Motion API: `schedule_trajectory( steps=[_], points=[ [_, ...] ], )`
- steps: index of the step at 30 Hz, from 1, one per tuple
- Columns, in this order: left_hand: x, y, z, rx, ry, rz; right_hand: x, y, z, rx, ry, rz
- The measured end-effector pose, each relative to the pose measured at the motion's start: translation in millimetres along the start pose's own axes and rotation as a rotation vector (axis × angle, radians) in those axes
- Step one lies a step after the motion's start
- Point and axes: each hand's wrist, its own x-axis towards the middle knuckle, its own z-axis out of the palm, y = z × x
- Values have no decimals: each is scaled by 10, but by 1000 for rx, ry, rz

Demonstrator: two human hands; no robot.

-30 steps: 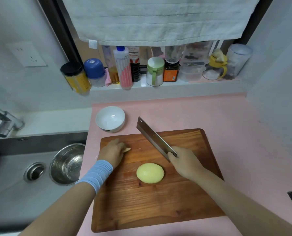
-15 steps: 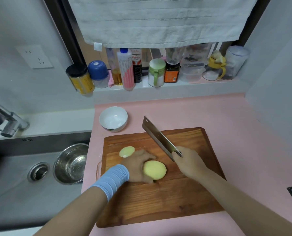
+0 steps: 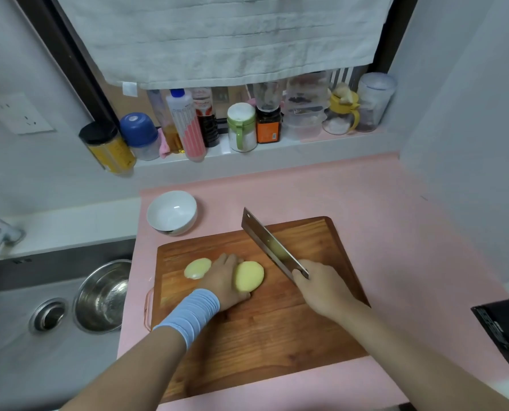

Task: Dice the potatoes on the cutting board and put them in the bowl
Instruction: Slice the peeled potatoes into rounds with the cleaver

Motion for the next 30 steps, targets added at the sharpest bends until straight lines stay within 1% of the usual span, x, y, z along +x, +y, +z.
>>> schedule_trajectory(
  steps=[3, 5, 8, 11, 12, 14, 16, 19, 23, 30],
  points=[
    [-45, 53, 19, -10, 3, -39, -17, 60, 25, -35, -25, -3],
    [-85, 102, 80, -17, 50, -49, -22, 63, 53, -64, -34, -17],
    [-125, 113, 178, 76, 165, 2, -18, 48, 94, -108, -45, -38],
    [-115, 39, 198, 141, 345, 219, 1, 46, 137, -161, -51, -48],
    [-99, 30, 189, 161, 366, 309, 6, 47, 153, -173, -53, -50],
    [-55, 53, 185, 217, 348, 475, 15, 46, 180, -192, -50, -54],
    [-8, 80, 232, 259, 341, 558, 11, 31, 190, -207, -36, -61],
    [31, 53, 363, 211, 376, 547, -27, -22, 194, -244, -12, -109],
    [81, 4, 418, 133, 463, 578, -136, -118, 170, -266, 26, -183],
    [132, -31, 500, 142, 476, 570, -262, -238, 130, -279, 3, -152]
  ],
)
